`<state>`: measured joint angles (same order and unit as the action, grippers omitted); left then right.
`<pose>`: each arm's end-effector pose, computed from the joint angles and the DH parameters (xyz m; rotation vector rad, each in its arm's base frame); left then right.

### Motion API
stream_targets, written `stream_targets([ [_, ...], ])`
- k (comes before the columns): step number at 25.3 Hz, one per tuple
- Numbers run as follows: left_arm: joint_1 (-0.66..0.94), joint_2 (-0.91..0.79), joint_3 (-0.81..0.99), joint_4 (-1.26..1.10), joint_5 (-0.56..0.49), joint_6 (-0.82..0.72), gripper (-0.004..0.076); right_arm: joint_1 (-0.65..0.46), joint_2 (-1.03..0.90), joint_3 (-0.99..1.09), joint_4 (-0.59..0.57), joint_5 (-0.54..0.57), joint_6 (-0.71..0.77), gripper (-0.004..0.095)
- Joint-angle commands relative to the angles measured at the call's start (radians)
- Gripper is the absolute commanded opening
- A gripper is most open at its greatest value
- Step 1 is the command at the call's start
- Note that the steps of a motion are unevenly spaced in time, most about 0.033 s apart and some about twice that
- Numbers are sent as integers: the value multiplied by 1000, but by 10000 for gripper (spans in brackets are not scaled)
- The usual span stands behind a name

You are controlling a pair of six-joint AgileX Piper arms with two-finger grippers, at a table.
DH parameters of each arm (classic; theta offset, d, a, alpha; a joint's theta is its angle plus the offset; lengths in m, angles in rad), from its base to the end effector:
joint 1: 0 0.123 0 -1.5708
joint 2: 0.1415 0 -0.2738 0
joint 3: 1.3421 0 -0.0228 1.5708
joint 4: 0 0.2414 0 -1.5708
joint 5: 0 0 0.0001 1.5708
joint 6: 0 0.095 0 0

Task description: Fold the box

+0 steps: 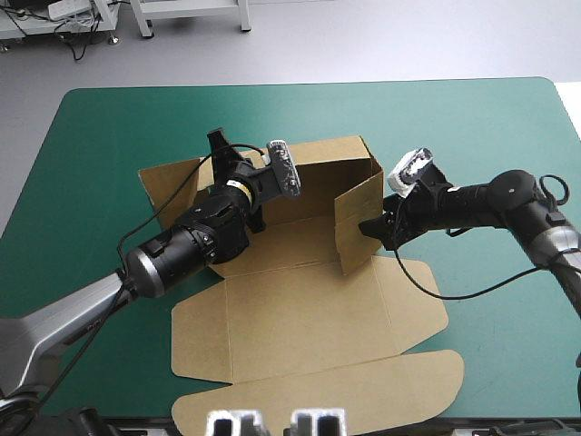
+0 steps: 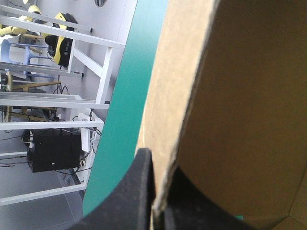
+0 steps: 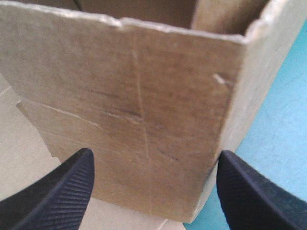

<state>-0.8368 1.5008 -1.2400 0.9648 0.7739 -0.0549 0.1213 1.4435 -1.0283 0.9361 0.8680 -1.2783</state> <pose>0.2560 -0.2022 0.3278 1.3056 1.7457 0.6338 0.2748 0.0924 0.2801 -1.0203 2.1045 0.6147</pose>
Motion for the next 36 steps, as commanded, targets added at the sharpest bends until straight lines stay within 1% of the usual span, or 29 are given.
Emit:
stream_targets([
  [1,-3,-32,-30,1,4,-9,-10,50,-34,-23,58,-78,12,675],
  [4,-3,-32,-30,1,4,-9,-10,110,-30,-23,25,-168,56,675],
  [6,-3,-32,-30,1,4,-9,-10,143,-30,-23,-51,-252,142,675],
  [7,-3,-32,-30,-2,2,-11,-10,161,-30,-23,-174,-337,287,673],
  [8,-3,-32,-30,-6,2,-11,-10,168,-30,-23,-229,-366,342,673],
  [9,-3,-32,-30,-18,2,-11,-10,168,-30,-23,-350,-406,479,673],
  [11,-3,-32,-30,-42,-12,-16,-10,168,-30,-23,-425,-411,551,674],
  [12,-3,-32,-30,-55,-32,-18,-10,168,-30,-23,-416,-402,551,673],
  [14,-3,-32,-30,-95,-93,-1,-10,168,-30,-23,-297,-381,469,674],
  [15,-3,-32,-30,-137,-124,35,-9,168,-30,-23,-210,-367,334,674],
  [16,-3,-32,-30,-163,-132,55,-9,168,-30,-23,-143,-362,246,674],
  [19,-3,-32,-30,-177,-130,65,-9,168,-28,-23,-29,-364,103,673],
  [21,-3,-32,-30,-177,-128,65,-9,168,-24,-23,-10,-379,91,652],
  [23,-3,-32,-30,-177,-128,65,-9,168,-20,-23,-15,-404,121,592],
  [27,-3,-32,-30,-180,-135,67,-9,168,-11,-23,-14,-415,137,379],
  [28,-3,-32,-30,-180,-137,73,-9,168,-8,-23,-14,-408,134,312],
  [31,-3,-32,-30,-180,-139,73,-9,168,3,-23,-18,-393,127,193],
  [34,-3,-32,-30,-180,-136,76,-9,168,10,-23,-18,-391,127,121],
  [36,-3,-32,-30,-182,-130,106,-6,168,10,-23,-18,-391,127,91],
])
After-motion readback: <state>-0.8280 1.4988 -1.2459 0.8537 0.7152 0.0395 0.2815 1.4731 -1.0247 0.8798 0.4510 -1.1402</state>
